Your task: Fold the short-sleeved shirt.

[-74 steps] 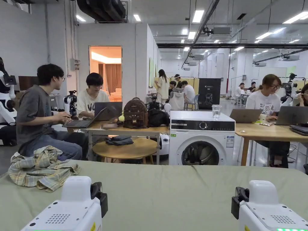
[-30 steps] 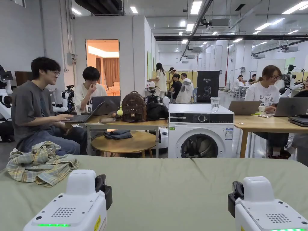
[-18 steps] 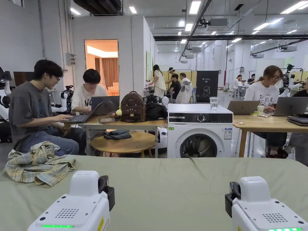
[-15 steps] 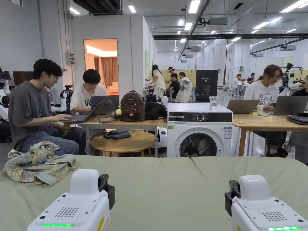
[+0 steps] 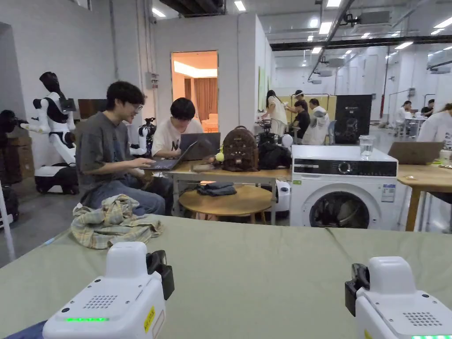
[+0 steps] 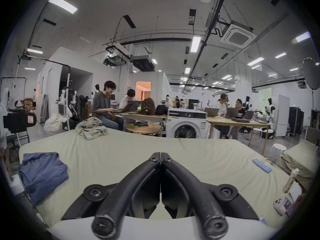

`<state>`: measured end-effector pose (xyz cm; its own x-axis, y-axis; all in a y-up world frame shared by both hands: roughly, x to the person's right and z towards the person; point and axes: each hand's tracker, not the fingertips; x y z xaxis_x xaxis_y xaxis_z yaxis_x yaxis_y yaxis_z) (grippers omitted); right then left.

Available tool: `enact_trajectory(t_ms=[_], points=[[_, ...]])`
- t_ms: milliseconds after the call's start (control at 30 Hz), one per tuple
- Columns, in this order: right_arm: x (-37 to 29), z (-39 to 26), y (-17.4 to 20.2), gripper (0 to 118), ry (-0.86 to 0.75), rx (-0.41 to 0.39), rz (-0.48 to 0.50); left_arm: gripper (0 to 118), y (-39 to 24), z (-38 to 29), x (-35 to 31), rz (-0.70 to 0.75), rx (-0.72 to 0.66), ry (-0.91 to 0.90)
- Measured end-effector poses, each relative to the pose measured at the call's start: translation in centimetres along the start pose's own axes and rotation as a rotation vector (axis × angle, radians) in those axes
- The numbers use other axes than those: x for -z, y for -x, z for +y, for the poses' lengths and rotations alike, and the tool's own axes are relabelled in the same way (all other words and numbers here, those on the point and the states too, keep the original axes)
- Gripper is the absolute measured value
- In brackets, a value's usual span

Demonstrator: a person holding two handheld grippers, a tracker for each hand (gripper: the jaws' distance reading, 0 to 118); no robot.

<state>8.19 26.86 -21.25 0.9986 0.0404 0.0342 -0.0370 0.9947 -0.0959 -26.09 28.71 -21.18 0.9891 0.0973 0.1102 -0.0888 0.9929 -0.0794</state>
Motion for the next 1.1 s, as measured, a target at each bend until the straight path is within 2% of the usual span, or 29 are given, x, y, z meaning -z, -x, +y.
enact_trajectory(t_ms=[433,700,733,800,833,933,1000,1100], points=[[3.7,-0.1,12.6,0,0.015,0.044,0.266,0,9.2,0.8,-5.1,0.212,0.074,0.011],[4.7,-0.3,16.6,0,0.028,0.05,0.336,0,12.0,0.5,-5.4,0.243,0.068,0.053],[4.8,-0.4,16.8,0,0.035,0.047,0.345,11,12.9,0.1,-4.9,0.235,0.063,0.079],[4.8,-0.7,16.8,0,0.048,0.046,0.378,58,14.4,-0.6,-4.0,0.213,0.083,0.141],[4.7,-1.0,16.7,0,0.051,0.045,0.387,72,15.1,-0.9,-3.5,0.207,0.093,0.169],[4.7,-2.5,16.1,0,0.081,0.044,0.402,72,18.2,-4.0,0.7,0.173,0.061,0.406],[5.2,-3.6,15.7,0,0.14,0.065,0.418,74,20.6,-6.9,4.3,0.129,-0.029,0.582],[5.4,-5.1,14.8,0,0.204,0.064,0.424,74,22.2,-11.5,8.5,0.185,0.027,0.718]])
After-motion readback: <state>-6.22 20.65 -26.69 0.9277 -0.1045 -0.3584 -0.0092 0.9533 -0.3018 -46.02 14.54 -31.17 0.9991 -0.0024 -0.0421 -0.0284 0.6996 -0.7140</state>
